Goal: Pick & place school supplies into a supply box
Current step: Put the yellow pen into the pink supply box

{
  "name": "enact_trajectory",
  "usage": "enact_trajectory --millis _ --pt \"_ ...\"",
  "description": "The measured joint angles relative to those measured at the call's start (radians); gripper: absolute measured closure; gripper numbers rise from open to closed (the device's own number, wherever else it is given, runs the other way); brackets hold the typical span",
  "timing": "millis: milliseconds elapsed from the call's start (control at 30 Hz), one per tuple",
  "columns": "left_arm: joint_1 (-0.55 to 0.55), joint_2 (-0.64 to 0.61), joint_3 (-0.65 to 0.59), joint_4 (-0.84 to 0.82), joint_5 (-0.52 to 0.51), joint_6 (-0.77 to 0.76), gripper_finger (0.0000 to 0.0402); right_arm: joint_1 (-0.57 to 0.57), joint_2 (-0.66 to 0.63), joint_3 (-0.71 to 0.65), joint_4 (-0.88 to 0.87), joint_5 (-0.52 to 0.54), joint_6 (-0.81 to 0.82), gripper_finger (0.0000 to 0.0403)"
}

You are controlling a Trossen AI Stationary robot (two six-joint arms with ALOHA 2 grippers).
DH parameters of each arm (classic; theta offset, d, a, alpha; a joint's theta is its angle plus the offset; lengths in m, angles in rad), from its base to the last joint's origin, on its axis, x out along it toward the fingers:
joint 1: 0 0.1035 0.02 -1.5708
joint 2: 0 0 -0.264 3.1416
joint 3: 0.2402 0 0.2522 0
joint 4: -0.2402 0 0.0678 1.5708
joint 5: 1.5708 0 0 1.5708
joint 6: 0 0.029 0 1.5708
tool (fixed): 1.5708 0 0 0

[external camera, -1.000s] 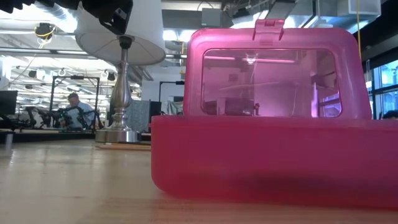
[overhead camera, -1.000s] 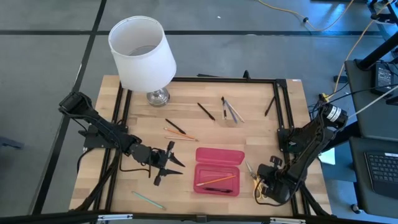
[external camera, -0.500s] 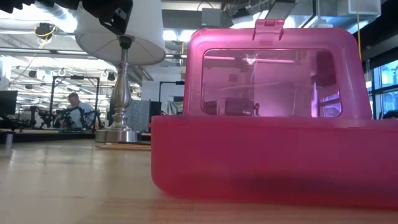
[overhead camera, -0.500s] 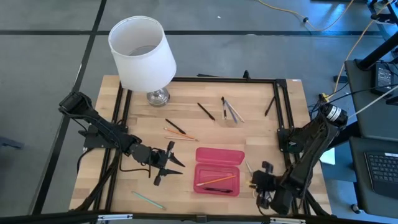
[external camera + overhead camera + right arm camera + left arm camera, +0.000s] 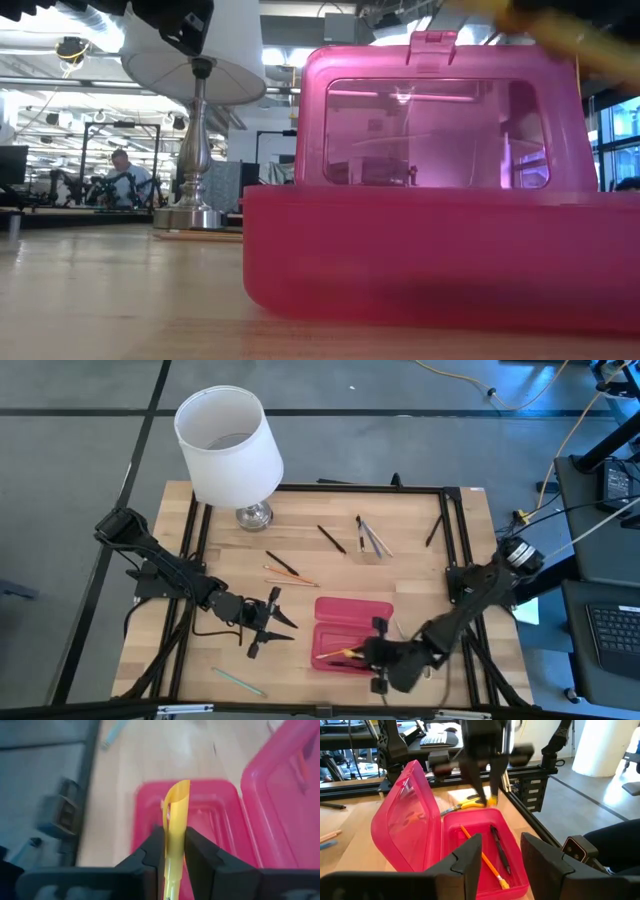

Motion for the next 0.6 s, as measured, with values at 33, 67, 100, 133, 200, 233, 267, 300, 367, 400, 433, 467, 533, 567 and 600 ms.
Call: enact_trajectory --millis 33,67,100,133,200,233,267,300,367,400,433,467,533,567,600 --pt "0.0 0.0 0.0 0.0 0.0 0.0 0.0274 -0.01 0.018 0.0 0.001 -0.013 0.0 0.0337" --pt "0.0 0.0 0.0 0.0 0.0 0.0 0.0274 -0.019 0.035 0.0 0.001 -0.024 0.0 0.0337" --pt "0.0 0.0 0.0 0.0 0.0 0.0 0.0273 -0.027 0.05 0.0 0.001 -0.037 0.001 0.0337" --pt "0.0 0.0 0.0 0.0 0.0 0.0 0.0273 -0.033 0.063 0.0 0.001 -0.047 0.001 0.0337" --pt "0.0 0.0 0.0 0.0 0.0 0.0 0.0271 -0.045 0.086 0.0 0.003 -0.066 0.001 0.0337" --pt "0.0 0.0 0.0 0.0 0.0 0.0 0.027 -0.048 0.096 0.0 0.004 -0.07 0.002 0.0337" --pt "0.0 0.0 0.0 0.0 0.0 0.0 0.027 -0.052 0.104 0.0 0.003 -0.074 0.002 0.0337" --pt "0.0 0.0 0.0 0.0 0.0 0.0 0.027 -0.056 0.114 0.0 0.003 -0.081 0.002 0.0337" --pt "0.0 0.0 0.0 0.0 0.0 0.0 0.0271 -0.063 0.127 0.0 0.003 -0.096 0.001 0.0337" --pt "0.0 0.0 0.0 0.0 0.0 0.0 0.0272 -0.067 0.133 0.0 0.004 -0.096 0.002 0.0337" --pt "0.0 0.0 0.0 0.0 0.0 0.0 0.0273 -0.067 0.137 0.0 0.002 -0.097 0.008 0.0337" --pt "0.0 0.0 0.0 0.0 0.0 0.0 0.0274 -0.068 0.141 0.0 -0.003 -0.097 0.02 0.0337" --pt "0.0 0.0 0.0 0.0 0.0 0.0 0.0274 -0.072 0.144 0.0 -0.005 -0.1 0.027 0.0337" --pt "0.0 0.0 0.0 0.0 0.0 0.0 0.0273 -0.072 0.144 0.0 -0.006 -0.11 0.026 0.0337" --pt "0.0 0.0 0.0 0.0 0.0 0.0 0.0272 -0.072 0.144 0.0 -0.005 -0.124 0.024 0.0337"
